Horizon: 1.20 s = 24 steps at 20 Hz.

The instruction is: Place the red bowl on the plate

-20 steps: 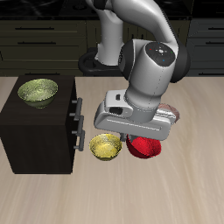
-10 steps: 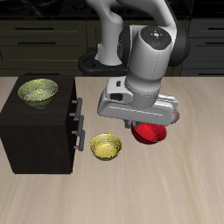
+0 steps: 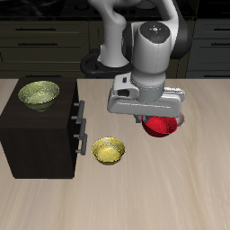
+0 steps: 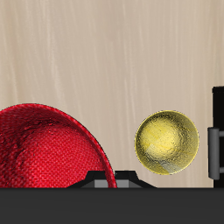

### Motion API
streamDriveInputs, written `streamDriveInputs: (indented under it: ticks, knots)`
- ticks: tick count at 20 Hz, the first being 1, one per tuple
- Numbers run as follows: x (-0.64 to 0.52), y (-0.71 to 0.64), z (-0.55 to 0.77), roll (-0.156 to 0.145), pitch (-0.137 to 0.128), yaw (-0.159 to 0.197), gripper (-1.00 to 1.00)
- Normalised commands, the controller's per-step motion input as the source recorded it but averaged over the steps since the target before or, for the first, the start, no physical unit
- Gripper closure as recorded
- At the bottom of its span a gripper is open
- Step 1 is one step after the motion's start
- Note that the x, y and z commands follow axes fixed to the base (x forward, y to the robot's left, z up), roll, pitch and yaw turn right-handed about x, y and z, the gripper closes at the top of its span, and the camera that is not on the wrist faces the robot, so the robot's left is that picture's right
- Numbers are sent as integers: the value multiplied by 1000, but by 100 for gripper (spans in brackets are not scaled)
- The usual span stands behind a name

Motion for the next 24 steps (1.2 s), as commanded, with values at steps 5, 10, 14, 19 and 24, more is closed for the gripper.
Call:
streamDriveInputs:
  ticks: [5, 10, 14, 19, 24]
  knots:
    - [-289, 17, -132, 99, -16, 36, 100]
    - [-435, 14, -108, 56, 0, -10, 100]
    - [-573, -52, -190, 38, 27, -17, 100]
    - [-436, 8, 18, 16, -24, 11, 100]
    - [-484, 63, -45, 31, -14, -21, 100]
